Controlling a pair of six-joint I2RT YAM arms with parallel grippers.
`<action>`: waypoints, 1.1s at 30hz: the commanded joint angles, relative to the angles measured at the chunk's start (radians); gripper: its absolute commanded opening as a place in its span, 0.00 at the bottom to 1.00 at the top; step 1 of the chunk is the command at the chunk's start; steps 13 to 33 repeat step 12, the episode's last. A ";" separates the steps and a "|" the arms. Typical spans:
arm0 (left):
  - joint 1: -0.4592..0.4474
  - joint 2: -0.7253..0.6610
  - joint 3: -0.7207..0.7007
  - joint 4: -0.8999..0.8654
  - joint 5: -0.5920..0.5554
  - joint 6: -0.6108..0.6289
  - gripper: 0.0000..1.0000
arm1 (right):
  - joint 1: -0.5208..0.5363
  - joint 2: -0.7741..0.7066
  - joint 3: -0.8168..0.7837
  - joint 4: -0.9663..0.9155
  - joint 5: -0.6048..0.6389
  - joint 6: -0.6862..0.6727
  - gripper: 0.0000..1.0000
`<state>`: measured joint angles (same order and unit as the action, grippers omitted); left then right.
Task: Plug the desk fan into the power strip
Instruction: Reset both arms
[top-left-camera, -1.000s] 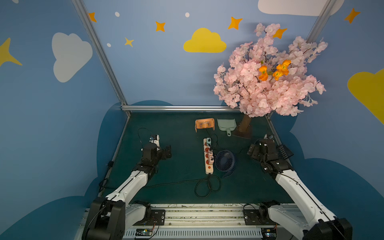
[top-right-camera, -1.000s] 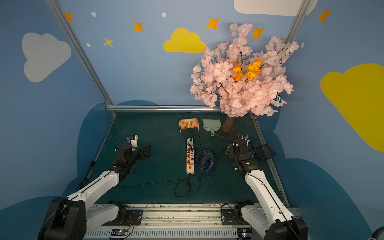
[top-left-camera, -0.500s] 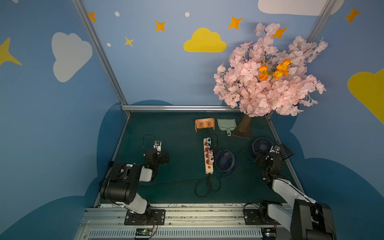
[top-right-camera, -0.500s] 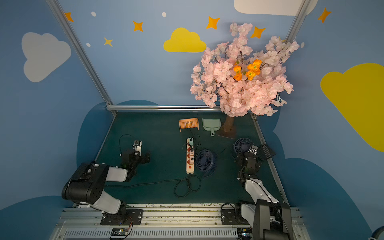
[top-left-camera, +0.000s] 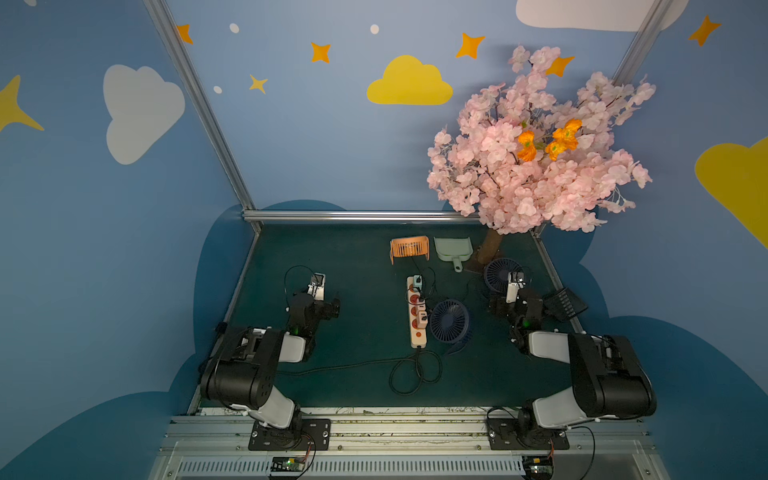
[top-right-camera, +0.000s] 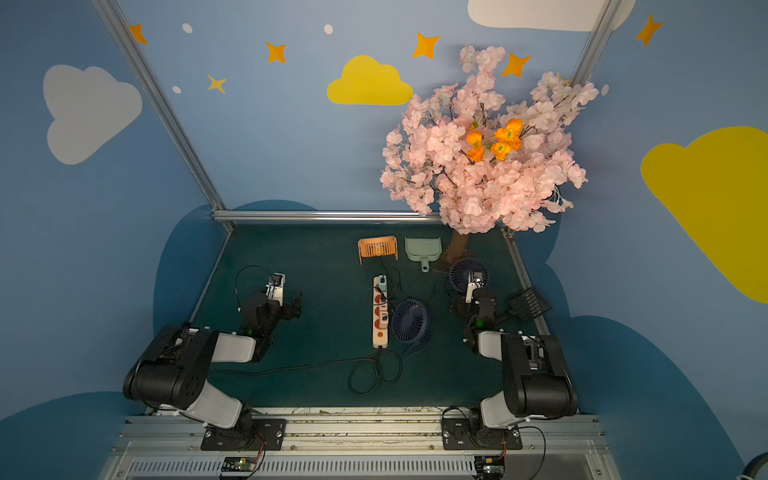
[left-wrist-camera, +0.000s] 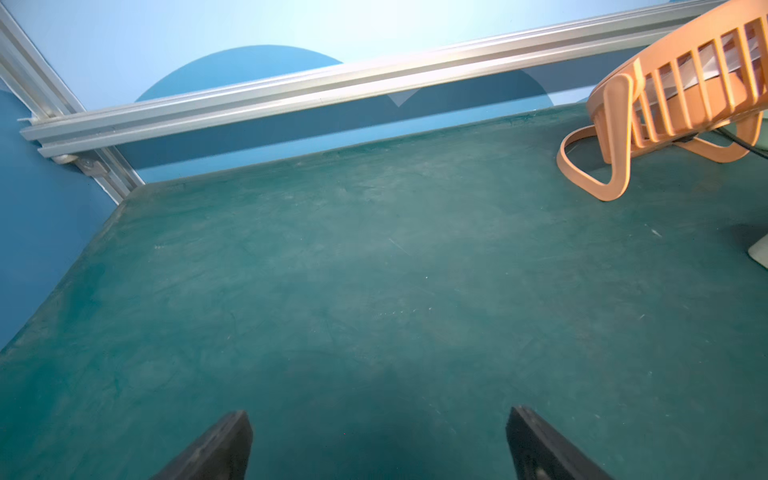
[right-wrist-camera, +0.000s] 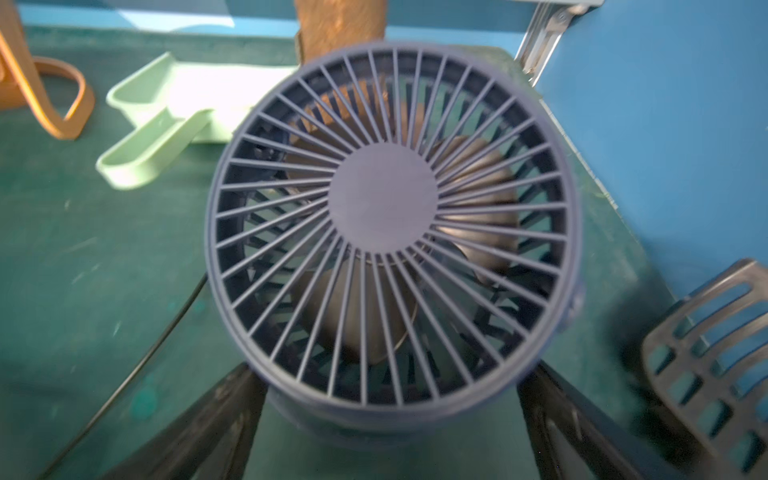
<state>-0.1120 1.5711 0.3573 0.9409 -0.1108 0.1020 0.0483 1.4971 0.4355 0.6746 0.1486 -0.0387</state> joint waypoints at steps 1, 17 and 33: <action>-0.005 0.006 -0.005 0.038 0.010 0.021 1.00 | -0.002 -0.017 0.019 -0.037 -0.033 -0.008 0.98; 0.027 0.003 0.011 0.000 0.077 0.004 1.00 | 0.001 -0.021 0.016 -0.035 -0.026 -0.010 0.98; 0.027 0.003 0.011 0.000 0.077 0.004 1.00 | 0.001 -0.021 0.016 -0.035 -0.026 -0.010 0.98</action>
